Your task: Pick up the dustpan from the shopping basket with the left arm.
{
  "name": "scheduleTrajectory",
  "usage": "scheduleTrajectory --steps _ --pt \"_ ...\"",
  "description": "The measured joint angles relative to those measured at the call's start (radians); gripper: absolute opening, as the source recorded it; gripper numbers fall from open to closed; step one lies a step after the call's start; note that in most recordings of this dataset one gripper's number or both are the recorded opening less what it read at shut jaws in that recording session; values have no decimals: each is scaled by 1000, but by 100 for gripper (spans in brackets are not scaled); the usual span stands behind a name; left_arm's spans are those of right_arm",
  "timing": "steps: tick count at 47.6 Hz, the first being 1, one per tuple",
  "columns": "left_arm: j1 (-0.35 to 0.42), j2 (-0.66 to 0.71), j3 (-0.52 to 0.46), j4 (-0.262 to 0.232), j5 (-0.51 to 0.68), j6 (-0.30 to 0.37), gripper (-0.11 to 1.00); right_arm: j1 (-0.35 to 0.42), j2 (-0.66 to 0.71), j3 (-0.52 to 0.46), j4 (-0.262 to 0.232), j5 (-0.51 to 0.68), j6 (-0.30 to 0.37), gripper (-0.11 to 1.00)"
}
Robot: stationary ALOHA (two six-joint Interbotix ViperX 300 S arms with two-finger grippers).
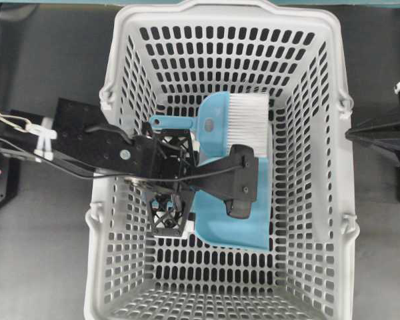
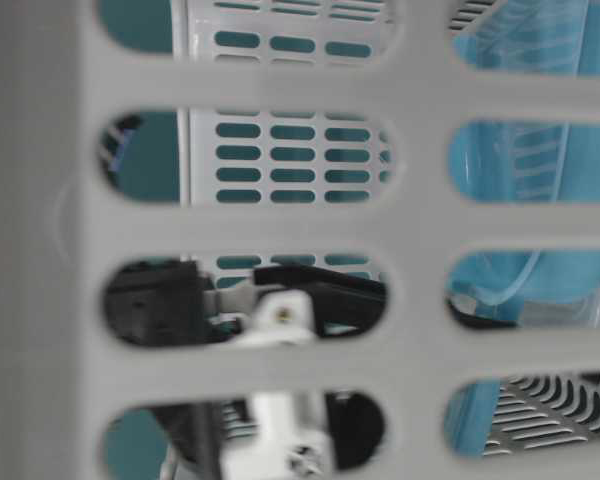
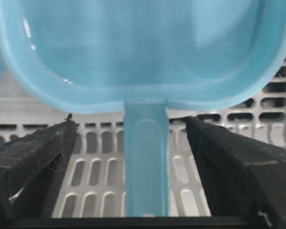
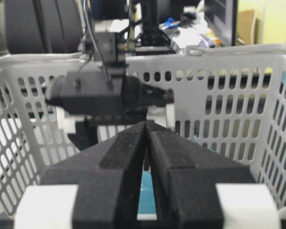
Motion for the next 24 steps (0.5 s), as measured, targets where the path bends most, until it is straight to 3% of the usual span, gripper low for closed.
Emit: scheduleTrajectory --steps 8,14,17,24 --pt "-2 15 18 0 0 0 89 0 0 0 0 0 0 1" --pt "-2 15 29 0 0 0 80 -2 0 2 0 2 0 1" --pt "-2 15 38 0 0 0 68 0 2 0 0 0 0 1" --pt "-3 15 54 -2 0 11 27 0 0 2 -2 0 0 1"
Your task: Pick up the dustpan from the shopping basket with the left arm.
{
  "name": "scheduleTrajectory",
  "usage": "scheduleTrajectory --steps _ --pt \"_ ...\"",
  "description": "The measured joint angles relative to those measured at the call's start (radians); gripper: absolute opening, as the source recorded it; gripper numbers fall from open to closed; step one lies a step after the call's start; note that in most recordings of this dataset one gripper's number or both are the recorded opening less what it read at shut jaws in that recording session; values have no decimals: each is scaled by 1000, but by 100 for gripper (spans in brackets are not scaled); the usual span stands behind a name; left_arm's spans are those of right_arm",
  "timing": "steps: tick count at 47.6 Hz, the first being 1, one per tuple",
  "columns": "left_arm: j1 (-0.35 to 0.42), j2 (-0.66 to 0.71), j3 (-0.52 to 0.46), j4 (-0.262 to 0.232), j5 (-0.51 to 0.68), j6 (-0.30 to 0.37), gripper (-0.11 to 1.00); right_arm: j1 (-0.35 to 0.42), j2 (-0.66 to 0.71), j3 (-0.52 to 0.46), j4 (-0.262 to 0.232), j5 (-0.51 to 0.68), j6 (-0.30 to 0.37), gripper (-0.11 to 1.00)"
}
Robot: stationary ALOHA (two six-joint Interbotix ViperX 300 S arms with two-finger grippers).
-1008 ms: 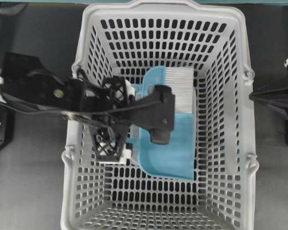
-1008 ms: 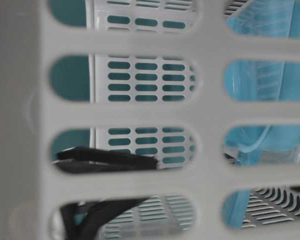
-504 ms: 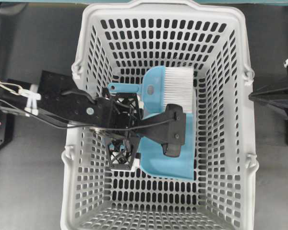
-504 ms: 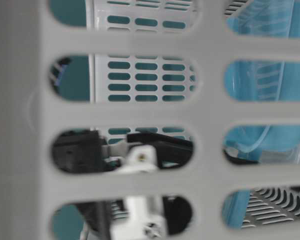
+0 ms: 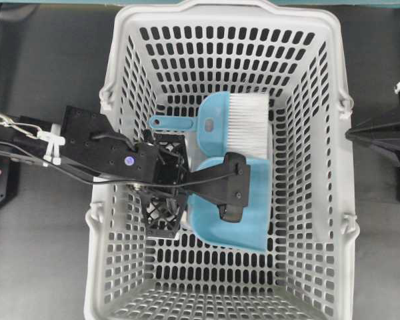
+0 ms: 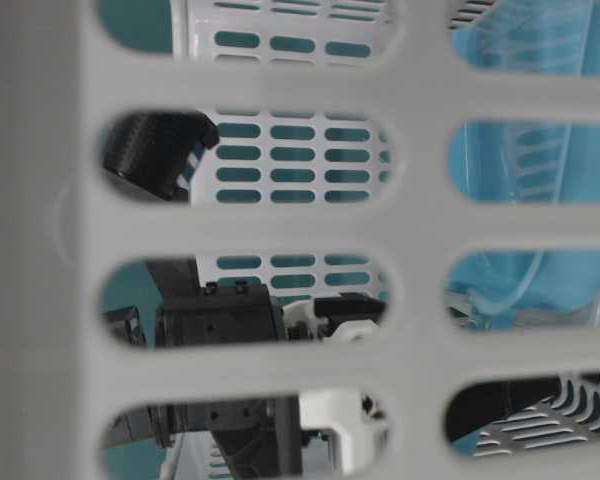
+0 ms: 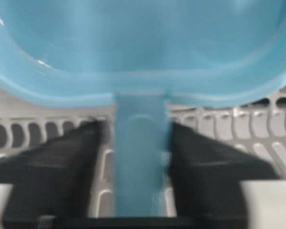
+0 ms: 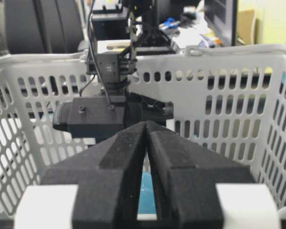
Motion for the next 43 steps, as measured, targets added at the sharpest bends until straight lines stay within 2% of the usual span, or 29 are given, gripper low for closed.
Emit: scheduleTrajectory --steps 8,15,43 --pt "-2 -8 -8 2 2 6 27 0 0 0 2 0 2 1" --pt "-3 -40 -71 2 29 6 27 0 -3 0 2 0 2 1" --pt "21 -160 -413 2 391 8 27 0 -15 9 2 2 2 1"
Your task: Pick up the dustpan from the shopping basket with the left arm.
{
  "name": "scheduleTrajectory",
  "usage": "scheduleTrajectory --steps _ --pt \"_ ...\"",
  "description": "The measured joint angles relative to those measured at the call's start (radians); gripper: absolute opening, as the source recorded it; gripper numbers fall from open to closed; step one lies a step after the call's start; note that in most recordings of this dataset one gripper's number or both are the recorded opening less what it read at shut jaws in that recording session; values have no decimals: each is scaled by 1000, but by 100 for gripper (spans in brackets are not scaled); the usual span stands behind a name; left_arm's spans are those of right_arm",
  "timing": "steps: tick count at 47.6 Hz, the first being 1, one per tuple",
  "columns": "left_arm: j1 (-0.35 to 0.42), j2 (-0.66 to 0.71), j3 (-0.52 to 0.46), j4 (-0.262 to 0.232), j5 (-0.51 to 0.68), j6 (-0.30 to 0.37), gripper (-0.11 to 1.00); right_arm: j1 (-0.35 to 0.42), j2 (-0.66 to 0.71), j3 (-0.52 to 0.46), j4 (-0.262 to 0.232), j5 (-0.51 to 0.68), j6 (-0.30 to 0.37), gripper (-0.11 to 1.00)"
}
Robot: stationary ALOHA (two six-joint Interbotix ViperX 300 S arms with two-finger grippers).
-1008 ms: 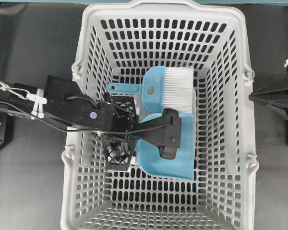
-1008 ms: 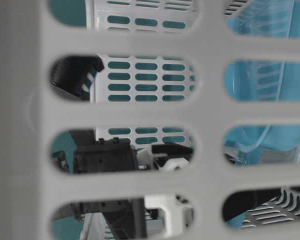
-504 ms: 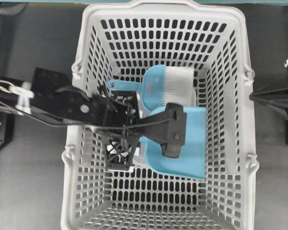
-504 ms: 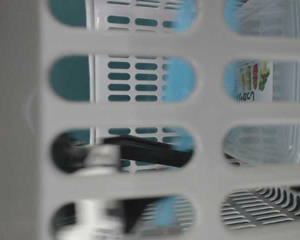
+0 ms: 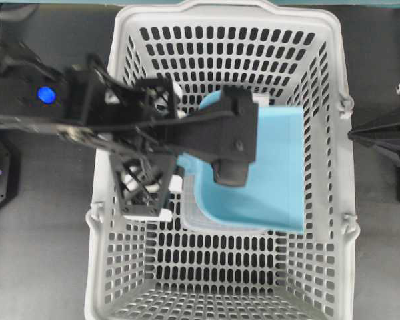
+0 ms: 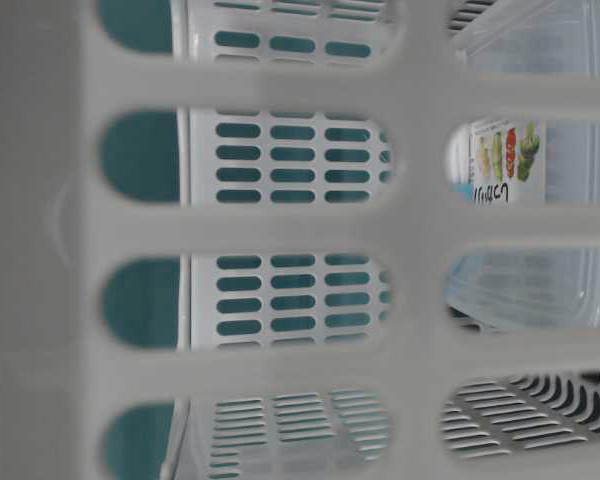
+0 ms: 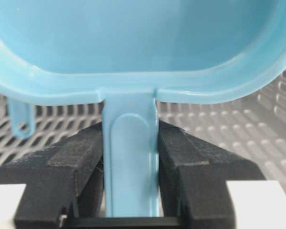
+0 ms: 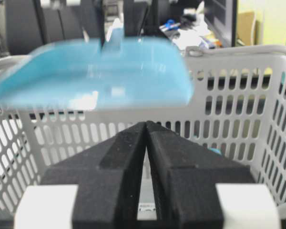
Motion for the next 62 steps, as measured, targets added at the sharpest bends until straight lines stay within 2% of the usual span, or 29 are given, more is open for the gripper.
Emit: scheduleTrajectory --steps 9,62 --pt "17 -2 -29 0 72 -2 27 0 -3 0 0 -2 0 1" --pt "20 -2 -31 0 64 -2 27 0 -12 0 0 8 0 1"
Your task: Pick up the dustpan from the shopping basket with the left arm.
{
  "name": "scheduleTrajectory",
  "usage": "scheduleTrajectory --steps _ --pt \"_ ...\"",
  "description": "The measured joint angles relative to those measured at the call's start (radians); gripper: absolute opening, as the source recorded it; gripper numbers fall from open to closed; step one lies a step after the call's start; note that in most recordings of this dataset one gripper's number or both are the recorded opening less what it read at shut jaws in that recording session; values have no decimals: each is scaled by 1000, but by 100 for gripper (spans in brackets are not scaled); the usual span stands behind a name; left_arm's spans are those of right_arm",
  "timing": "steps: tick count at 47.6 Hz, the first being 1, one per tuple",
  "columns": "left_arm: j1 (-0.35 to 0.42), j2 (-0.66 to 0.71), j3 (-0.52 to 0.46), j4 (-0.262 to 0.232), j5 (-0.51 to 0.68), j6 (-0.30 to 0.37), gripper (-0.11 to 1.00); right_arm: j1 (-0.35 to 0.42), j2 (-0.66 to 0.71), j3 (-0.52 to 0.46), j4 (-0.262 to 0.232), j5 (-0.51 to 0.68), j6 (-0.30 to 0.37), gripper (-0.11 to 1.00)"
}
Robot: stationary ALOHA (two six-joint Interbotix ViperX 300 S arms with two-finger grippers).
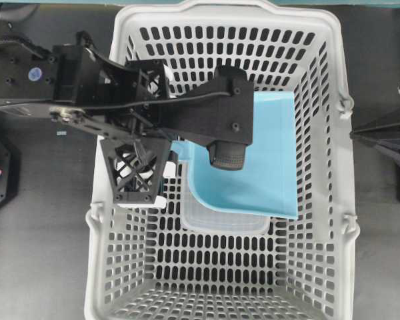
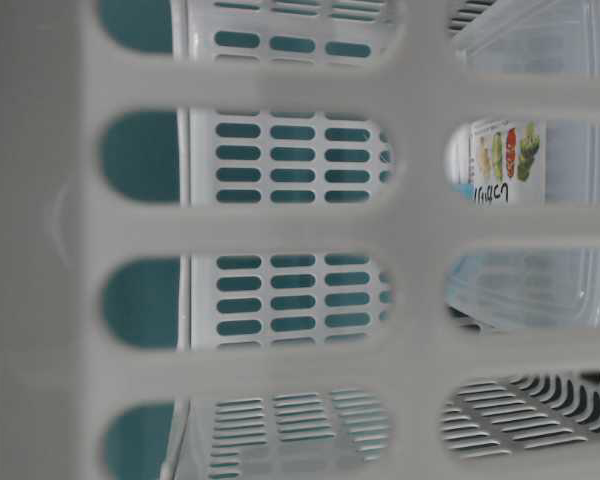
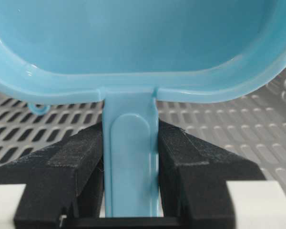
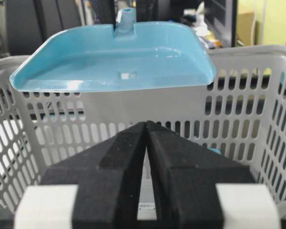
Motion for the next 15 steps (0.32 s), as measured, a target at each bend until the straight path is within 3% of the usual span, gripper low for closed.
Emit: scheduleTrajectory --steps 15 --pt "-2 0 -2 0 2 0 27 0 0 5 0 0 0 1"
